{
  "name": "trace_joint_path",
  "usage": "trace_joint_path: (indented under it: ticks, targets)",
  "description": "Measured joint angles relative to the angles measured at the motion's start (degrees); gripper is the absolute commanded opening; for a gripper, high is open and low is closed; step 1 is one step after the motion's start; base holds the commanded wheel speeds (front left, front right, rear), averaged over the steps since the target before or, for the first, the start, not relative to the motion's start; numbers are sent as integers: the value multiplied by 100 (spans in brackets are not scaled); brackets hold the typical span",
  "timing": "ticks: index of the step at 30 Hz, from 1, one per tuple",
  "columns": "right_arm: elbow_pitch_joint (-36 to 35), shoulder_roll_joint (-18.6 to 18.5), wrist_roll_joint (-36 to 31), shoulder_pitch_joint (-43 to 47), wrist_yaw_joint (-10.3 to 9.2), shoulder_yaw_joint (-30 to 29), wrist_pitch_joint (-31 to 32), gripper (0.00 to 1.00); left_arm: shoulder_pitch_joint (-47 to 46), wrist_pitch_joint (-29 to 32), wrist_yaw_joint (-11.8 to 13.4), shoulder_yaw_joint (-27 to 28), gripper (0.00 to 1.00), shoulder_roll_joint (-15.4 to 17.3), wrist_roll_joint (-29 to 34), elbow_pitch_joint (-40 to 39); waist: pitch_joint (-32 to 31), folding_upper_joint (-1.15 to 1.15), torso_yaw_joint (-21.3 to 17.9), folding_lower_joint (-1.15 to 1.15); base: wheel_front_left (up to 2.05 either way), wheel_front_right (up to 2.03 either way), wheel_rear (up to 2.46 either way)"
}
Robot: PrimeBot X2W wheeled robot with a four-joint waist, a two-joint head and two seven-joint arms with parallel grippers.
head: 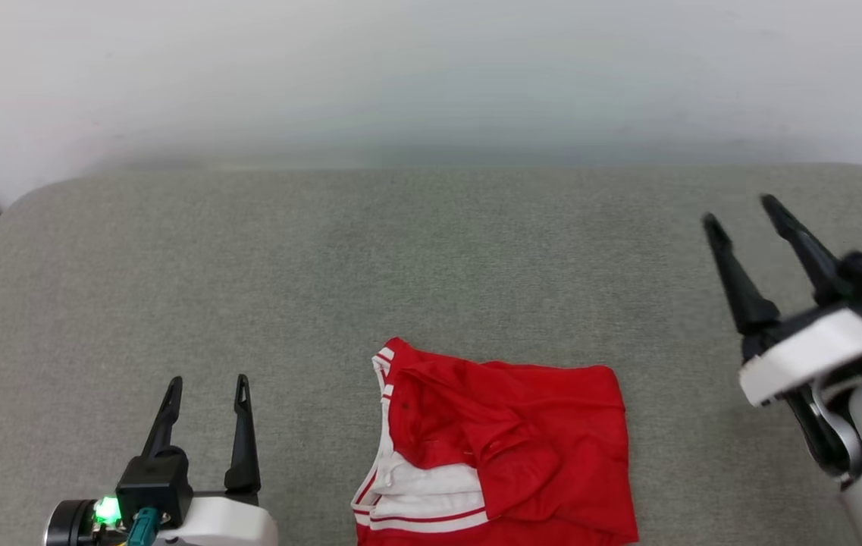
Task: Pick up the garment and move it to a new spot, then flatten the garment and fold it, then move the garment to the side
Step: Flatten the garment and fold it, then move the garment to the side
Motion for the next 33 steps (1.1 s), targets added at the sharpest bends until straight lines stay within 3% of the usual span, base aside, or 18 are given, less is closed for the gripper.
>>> trace_joint_path:
  ticks: [4, 11, 22, 33]
  targets:
    - [-168, 425, -605, 680, -1, -928, -177, 100, 94, -1, -11, 59, 100, -2, -10, -12, -101, 0, -95, 0, 0, 0, 0]
    - [-1038, 1278, -1434, 1761, -1, -1878, -219, 100, 268, 0, -8, 123, 100, -10, -43, -62, -202, 0, -221, -1, 0, 0, 0]
    - [-1671, 1861, -1755, 2866, -1, -2232, -220, 100, 442, 0, -12, 96, 100, -36, -91, -164, -244, 0, -192, -1, 0, 0, 0]
    - [-1751, 2000, -1762, 3110, -1, -2319, -220, 100, 508, 0, -77, 66, 100, -53, -162, -229, -259, 0, -147, 0, 0, 0, 0]
